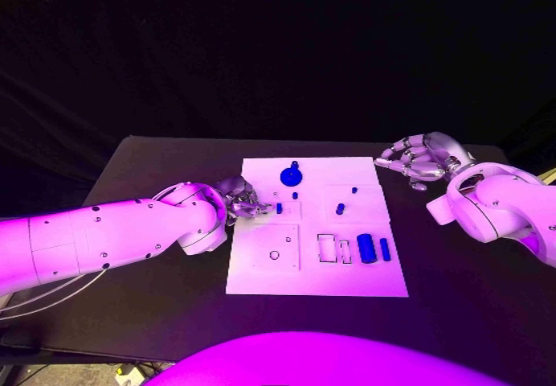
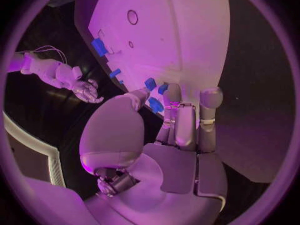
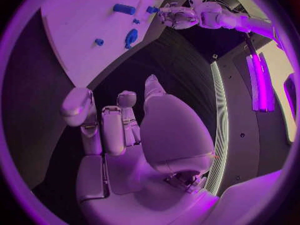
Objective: Assemble the parts on the task board
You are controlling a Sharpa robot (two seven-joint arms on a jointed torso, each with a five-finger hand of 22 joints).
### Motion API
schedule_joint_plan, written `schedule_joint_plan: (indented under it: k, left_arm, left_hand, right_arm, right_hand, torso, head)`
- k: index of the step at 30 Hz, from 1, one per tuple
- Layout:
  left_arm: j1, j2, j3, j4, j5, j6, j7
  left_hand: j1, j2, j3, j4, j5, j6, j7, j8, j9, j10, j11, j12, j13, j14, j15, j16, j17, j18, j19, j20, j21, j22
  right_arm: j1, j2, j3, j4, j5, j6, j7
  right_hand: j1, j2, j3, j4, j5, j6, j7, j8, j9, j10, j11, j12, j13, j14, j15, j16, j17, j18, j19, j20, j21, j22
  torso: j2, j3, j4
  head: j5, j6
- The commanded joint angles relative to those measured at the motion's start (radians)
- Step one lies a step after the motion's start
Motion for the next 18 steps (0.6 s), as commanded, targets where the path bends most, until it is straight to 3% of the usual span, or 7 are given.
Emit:
schedule_joint_plan:
  k: [1, 18]
  left_arm:
    - [0.0, 0.005, 0.0, -0.007, -0.003, 0.013, -0.002]
    - [0.0, 0.021, 0.001, -0.026, 0.0, 0.023, -0.002]
  left_hand:
    - [0.013, -0.002, -0.021, 0.007, 0.009, -0.008, -0.001, 0.029, -0.004, -0.013, -0.01, 0.014, 0.02, 0.021, -0.005, 0.021, 0.017, -0.022, 0.014, -0.008, 0.012, 0.018]
    - [0.017, -0.001, -0.02, 0.009, 0.009, -0.006, -0.001, 0.032, -0.004, -0.014, -0.01, 0.016, 0.02, 0.022, -0.005, 0.024, 0.02, -0.022, 0.015, -0.009, 0.013, 0.021]
  right_arm:
    - [-0.001, -0.001, 0.0, 0.001, -0.002, 0.0, 0.001]
    - [-0.001, -0.001, 0.0, 0.003, -0.002, -0.001, 0.002]
  right_hand:
    - [-0.005, 0.044, -0.035, 0.002, -0.008, 0.006, -0.003, -0.017, 0.014, -0.009, -0.006, -0.001, -0.007, 0.046, -0.008, -0.018, 0.027, 0.016, 0.006, -0.008, -0.013, -0.006]
    - [-0.005, 0.044, -0.035, 0.002, -0.008, 0.006, -0.003, -0.017, 0.014, -0.009, -0.006, -0.001, -0.007, 0.046, -0.008, -0.018, 0.027, 0.016, 0.006, -0.008, -0.013, -0.006]
  torso:
    - [0.001, -0.0003, 0.0004]
    - [0.0, 0.0, 0.0001]
  head:
    - [-0.001, -0.001]
    - [-0.004, -0.005]
